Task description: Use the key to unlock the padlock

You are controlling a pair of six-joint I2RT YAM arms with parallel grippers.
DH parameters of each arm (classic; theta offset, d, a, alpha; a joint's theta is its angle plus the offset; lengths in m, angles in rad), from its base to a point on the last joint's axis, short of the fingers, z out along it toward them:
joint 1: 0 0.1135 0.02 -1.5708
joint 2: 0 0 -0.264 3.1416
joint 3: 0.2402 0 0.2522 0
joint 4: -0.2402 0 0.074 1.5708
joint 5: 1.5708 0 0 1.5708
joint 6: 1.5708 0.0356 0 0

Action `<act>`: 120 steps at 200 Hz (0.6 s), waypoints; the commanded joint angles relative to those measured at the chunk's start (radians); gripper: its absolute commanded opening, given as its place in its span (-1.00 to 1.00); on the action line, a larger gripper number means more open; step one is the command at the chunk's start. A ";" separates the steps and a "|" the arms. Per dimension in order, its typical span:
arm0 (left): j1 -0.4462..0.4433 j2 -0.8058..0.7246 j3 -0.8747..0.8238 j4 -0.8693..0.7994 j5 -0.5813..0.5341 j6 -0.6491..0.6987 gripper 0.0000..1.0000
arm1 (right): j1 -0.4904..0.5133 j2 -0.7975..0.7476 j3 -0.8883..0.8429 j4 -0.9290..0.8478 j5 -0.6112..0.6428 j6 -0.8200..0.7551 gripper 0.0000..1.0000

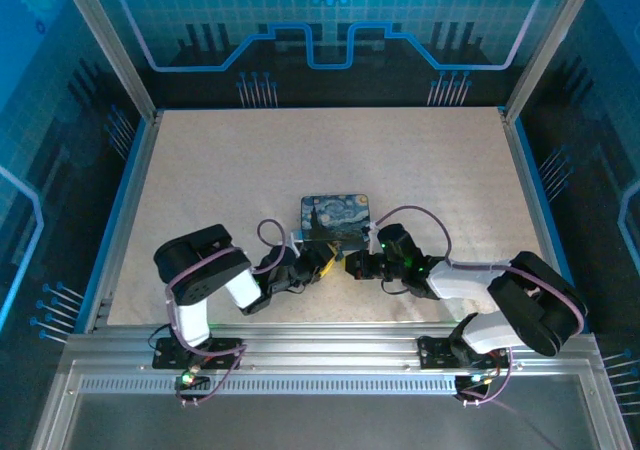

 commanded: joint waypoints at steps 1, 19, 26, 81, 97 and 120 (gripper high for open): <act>-0.017 0.066 0.005 0.089 -0.033 -0.053 -0.32 | -0.003 0.013 0.023 0.006 -0.039 0.040 -1.00; -0.018 0.060 -0.003 0.087 -0.047 -0.052 -0.40 | -0.003 0.009 0.023 0.011 -0.036 0.047 -1.00; -0.020 0.054 -0.005 0.083 -0.051 -0.051 -0.42 | -0.003 0.009 0.023 0.010 -0.035 0.049 -1.00; -0.021 0.035 0.022 0.051 -0.025 -0.042 -0.50 | -0.003 0.010 0.032 0.022 -0.049 0.069 -1.00; -0.022 0.021 0.016 0.042 -0.031 -0.033 -0.63 | -0.003 0.004 0.032 0.021 -0.044 0.070 -1.00; -0.021 -0.021 0.007 0.005 -0.045 -0.011 -0.74 | -0.005 -0.014 0.029 0.009 -0.039 0.058 -1.00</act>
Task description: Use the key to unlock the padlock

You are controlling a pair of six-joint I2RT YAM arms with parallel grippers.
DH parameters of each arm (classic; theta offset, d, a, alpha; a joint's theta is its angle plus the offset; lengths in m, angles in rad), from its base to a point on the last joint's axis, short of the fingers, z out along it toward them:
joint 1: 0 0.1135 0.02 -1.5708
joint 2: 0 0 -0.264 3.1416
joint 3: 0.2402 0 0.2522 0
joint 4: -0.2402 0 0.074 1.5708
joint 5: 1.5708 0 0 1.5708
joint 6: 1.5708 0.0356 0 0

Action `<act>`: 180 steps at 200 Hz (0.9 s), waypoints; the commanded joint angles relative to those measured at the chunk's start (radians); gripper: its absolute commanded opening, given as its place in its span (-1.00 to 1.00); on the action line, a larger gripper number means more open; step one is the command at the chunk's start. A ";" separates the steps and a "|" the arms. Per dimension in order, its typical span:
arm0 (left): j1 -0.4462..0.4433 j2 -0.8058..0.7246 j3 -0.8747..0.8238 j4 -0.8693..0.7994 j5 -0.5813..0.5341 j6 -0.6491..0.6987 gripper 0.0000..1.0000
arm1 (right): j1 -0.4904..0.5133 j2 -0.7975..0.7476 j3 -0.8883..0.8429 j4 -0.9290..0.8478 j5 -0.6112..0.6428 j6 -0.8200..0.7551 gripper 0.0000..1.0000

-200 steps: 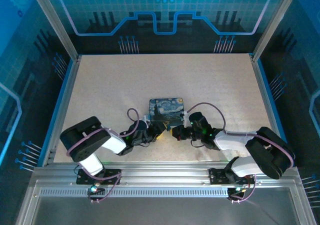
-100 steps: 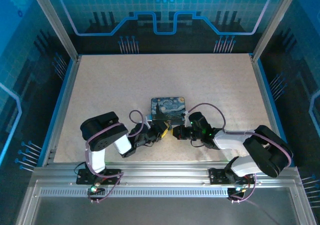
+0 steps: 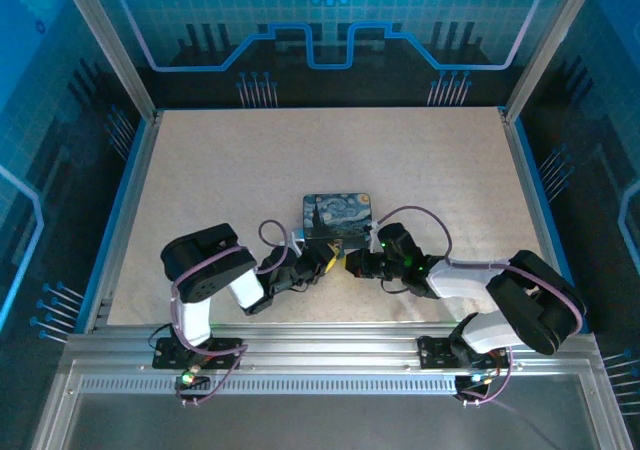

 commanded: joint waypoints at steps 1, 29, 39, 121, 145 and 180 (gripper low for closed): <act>-0.011 -0.036 -0.005 -0.040 -0.018 0.023 -0.75 | 0.002 -0.021 0.026 0.007 -0.039 0.003 -0.99; -0.011 -0.121 -0.001 -0.146 -0.024 0.064 -0.89 | -0.004 -0.070 0.011 -0.044 -0.005 -0.032 -0.70; -0.011 -0.144 0.002 -0.175 -0.026 0.071 -0.90 | -0.006 -0.091 0.004 -0.069 0.008 -0.047 -0.58; -0.011 -0.195 0.006 -0.231 -0.037 0.058 -0.93 | 0.011 -0.401 0.052 -0.449 0.176 -0.433 0.13; -0.012 -0.222 0.009 -0.266 -0.046 0.047 -0.93 | 0.062 -0.450 0.101 -0.532 0.256 -0.601 0.22; -0.012 -0.253 0.014 -0.303 -0.047 0.034 -0.95 | 0.185 -0.449 0.140 -0.557 0.442 -0.839 0.29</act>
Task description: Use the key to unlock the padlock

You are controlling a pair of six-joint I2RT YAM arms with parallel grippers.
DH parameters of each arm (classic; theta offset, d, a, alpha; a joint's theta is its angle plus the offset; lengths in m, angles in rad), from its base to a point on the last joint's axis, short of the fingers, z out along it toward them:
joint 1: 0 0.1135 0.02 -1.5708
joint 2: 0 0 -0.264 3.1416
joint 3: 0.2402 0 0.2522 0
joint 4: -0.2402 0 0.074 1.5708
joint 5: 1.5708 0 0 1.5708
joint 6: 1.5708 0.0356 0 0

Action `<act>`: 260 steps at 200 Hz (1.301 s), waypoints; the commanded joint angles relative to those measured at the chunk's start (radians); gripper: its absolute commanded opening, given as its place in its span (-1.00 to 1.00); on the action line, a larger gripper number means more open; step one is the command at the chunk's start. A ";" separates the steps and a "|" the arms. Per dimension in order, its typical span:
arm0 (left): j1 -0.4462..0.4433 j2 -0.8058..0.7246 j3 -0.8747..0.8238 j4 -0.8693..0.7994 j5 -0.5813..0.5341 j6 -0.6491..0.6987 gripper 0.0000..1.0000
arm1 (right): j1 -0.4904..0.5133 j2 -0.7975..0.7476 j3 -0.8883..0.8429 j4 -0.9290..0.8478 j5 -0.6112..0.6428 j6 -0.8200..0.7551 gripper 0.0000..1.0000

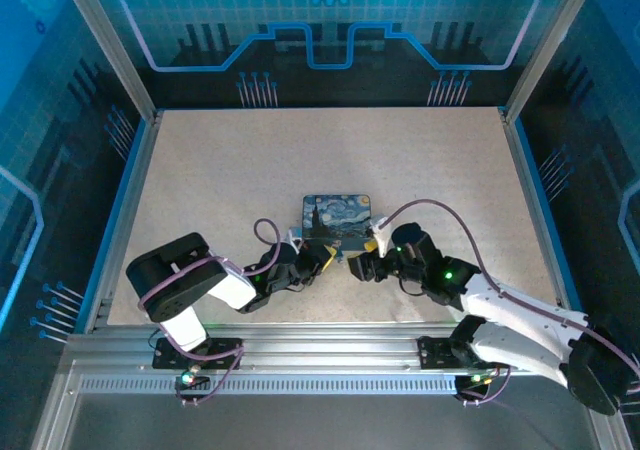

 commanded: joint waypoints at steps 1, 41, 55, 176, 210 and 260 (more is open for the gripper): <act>-0.006 -0.043 0.016 -0.017 -0.021 -0.010 -0.95 | 0.078 -0.003 0.033 -0.072 0.173 -0.243 0.29; -0.007 -0.094 0.018 -0.078 -0.029 -0.009 -1.00 | 0.203 0.051 0.033 -0.012 0.370 -0.472 0.35; -0.006 -0.103 0.021 -0.090 -0.028 -0.008 -1.00 | 0.250 0.077 0.022 0.029 0.427 -0.533 0.34; -0.001 -0.143 0.015 -0.104 -0.024 -0.015 -1.00 | 0.414 0.332 0.006 0.267 0.597 -0.594 0.30; 0.000 -0.146 0.017 -0.107 -0.020 -0.015 -1.00 | 0.414 0.358 -0.021 0.305 0.631 -0.540 0.17; 0.002 -0.143 0.018 -0.104 -0.017 -0.018 -1.00 | 0.404 0.373 -0.047 0.364 0.642 -0.522 0.01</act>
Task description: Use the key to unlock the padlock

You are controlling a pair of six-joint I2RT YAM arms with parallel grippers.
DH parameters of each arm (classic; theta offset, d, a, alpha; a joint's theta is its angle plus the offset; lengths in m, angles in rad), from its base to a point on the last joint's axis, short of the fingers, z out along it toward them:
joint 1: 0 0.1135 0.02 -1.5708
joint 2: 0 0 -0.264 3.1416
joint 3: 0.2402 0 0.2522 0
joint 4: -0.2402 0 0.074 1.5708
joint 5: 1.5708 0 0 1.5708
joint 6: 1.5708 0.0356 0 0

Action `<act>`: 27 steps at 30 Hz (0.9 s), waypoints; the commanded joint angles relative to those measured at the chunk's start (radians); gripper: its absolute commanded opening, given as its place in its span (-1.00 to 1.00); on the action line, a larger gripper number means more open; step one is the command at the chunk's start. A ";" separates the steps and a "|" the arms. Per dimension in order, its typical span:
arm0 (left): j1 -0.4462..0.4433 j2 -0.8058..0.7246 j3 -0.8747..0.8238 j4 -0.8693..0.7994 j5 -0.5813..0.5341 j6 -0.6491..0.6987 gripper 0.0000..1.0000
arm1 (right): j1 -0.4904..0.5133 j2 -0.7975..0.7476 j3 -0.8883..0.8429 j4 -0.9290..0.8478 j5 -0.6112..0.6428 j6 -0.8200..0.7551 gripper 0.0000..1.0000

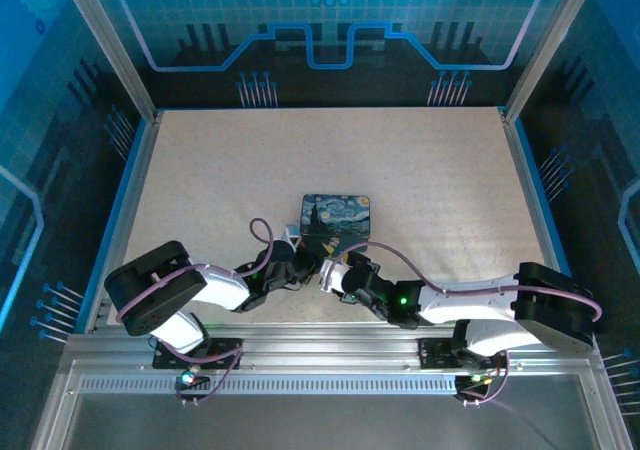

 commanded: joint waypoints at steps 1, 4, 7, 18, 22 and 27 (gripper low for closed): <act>0.002 -0.021 0.018 0.024 -0.010 -0.017 -1.00 | 0.004 0.017 -0.014 0.077 0.026 0.035 0.01; 0.001 -0.021 0.018 0.024 -0.010 -0.017 -1.00 | -0.003 0.032 -0.020 0.097 0.029 0.043 -0.03; 0.001 -0.021 0.018 0.020 -0.011 -0.019 -1.00 | -0.009 0.040 -0.026 0.120 0.028 0.047 -0.06; 0.001 -0.017 0.019 0.023 -0.009 -0.021 -1.00 | -0.033 0.078 -0.028 0.168 0.011 0.070 -0.28; 0.001 -0.010 0.019 0.030 -0.006 -0.025 -1.00 | -0.036 0.086 -0.026 0.178 0.010 0.078 -0.45; 0.001 0.003 0.020 0.044 -0.004 -0.032 -1.00 | -0.039 0.088 -0.025 0.185 0.000 0.090 -0.70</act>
